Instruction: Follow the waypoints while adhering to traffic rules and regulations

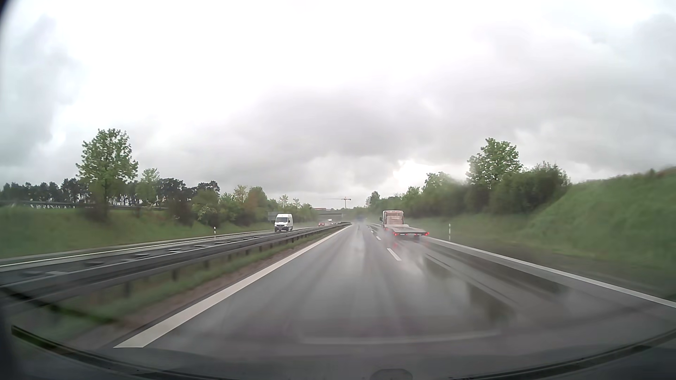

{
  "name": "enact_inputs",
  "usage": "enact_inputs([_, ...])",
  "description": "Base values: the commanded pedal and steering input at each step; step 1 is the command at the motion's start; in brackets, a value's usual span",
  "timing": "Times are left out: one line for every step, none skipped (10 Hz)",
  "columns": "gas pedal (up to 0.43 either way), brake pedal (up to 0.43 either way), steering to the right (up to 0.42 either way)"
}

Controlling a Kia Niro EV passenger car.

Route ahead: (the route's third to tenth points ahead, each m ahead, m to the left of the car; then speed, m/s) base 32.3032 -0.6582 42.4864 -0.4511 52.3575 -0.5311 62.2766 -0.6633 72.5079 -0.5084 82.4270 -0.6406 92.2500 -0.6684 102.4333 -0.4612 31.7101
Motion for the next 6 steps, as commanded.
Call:
enact_inputs([0.248, 0.000, -0.002])
enact_inputs([0.248, 0.000, -0.002])
enact_inputs([0.248, 0.000, -0.002])
enact_inputs([0.248, 0.000, -0.002])
enact_inputs([0.248, 0.000, -0.002])
enact_inputs([0.248, 0.000, -0.002])
